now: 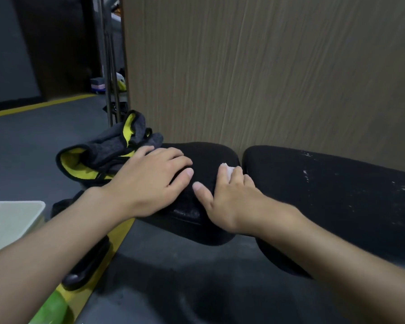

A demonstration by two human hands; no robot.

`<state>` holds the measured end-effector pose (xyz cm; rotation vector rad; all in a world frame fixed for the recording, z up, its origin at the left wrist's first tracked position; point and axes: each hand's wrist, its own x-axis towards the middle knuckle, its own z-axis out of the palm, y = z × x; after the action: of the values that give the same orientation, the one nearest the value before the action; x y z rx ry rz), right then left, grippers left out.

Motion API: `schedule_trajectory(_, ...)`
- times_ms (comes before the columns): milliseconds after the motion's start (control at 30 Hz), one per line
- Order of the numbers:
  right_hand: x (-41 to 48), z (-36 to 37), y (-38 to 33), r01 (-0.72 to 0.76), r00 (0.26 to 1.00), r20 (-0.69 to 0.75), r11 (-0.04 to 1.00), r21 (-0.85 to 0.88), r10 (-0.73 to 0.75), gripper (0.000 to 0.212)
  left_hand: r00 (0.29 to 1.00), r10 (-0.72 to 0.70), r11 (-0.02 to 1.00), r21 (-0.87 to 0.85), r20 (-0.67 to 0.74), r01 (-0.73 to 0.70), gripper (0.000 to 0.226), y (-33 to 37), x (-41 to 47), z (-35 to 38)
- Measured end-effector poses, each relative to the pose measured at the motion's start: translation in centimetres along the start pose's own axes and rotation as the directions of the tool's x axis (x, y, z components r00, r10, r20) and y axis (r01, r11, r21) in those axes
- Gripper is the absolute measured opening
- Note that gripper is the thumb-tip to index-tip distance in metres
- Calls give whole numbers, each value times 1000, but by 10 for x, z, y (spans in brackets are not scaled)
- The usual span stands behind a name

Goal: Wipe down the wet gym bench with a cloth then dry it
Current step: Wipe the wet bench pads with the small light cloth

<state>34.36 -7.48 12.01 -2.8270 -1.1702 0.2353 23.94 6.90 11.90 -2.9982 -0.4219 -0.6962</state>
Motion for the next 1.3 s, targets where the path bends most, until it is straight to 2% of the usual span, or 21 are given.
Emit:
schedule_trajectory(67, 28, -10, -2, -30, 999, -19, 998, -53, 29, 87, 999, -40, 998, -53, 19, 41, 60, 2, 13, 1)
schedule_trajectory(167, 71, -20, 9, -11, 1000, -8, 995, -98, 11, 82, 992, -89, 995, -39, 89, 93, 50, 3, 27, 2)
schedule_trajectory(333, 129, -30, 36, 100, 994, 29, 994, 32, -101, 70, 972, -122, 989, 104, 201, 103, 51, 10, 36, 12)
schedule_trajectory(500, 182, -35, 35, 146, 988, 34, 988, 47, -148, 62, 981, -122, 987, 120, 153, 104, 74, 12, 34, 12)
schedule_trajectory(633, 209, -40, 4, 269, 961, 40, 961, 70, -272, 52, 983, -127, 988, 103, 130, 114, 72, 10, 35, 10)
schedule_trajectory(767, 222, -43, -36, 403, 907, 119, 915, 32, -404, 48, 982, -145, 987, 86, 122, 136, 66, 10, 36, 8)
schedule_trajectory(900, 224, -43, -63, 494, 856, 166, 870, 13, -489, 48, 982, -154, 988, 28, 113, 152, 51, 8, 32, 6)
schedule_trajectory(967, 224, -44, -65, 499, 852, 173, 866, 18, -494, 48, 981, -156, 988, -2, 118, 158, 44, 7, 31, 6)
schedule_trajectory(1067, 227, -45, -46, 438, 887, 162, 899, 8, -434, 48, 986, -108, 994, 17, 124, 106, 32, 6, 35, 6)
schedule_trajectory(1233, 219, -43, 5, 317, 945, 41, 941, 121, -324, 47, 957, -154, 984, 123, 245, 127, 41, 16, 49, -2)
schedule_trajectory(1300, 213, -47, 10, 299, 952, 16, 944, 139, -304, 47, 951, -181, 966, 225, 252, 125, 44, 18, 53, -1)
